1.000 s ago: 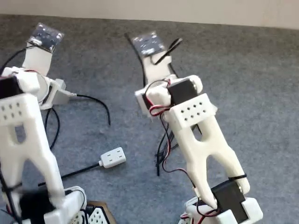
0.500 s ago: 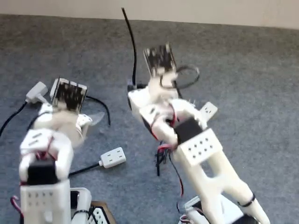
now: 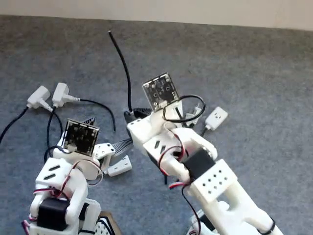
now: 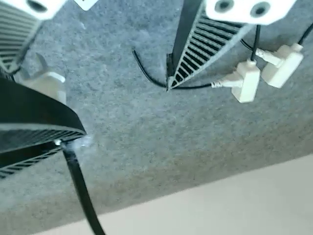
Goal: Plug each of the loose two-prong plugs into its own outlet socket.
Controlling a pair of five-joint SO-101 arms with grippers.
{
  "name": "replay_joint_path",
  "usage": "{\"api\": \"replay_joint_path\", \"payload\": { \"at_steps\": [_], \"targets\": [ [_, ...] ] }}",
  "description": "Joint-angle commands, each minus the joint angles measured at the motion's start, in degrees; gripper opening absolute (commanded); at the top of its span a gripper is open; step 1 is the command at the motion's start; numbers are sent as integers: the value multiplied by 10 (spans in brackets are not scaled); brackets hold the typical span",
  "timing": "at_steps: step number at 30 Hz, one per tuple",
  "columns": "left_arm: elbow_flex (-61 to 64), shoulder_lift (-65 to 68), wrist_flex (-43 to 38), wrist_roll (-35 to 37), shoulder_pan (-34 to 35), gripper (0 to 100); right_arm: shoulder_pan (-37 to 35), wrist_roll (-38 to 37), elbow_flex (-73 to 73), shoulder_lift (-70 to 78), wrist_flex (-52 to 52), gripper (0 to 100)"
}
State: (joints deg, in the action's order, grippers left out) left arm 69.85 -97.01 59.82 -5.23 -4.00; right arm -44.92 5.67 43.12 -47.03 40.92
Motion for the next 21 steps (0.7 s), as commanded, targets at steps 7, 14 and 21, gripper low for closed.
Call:
{"api": "replay_joint_path", "payload": {
  "at_steps": [7, 14, 21],
  "targets": [
    [79, -2, -100, 4, -3, 421, -52, -6, -17, -51, 71, 5],
    [98, -1, -131, 4, 38, 421, -51, -35, -103, -51, 190, 5],
    [97, -1, -132, 4, 43, 421, 0, -69, -113, -49, 238, 5]
  ]
}}
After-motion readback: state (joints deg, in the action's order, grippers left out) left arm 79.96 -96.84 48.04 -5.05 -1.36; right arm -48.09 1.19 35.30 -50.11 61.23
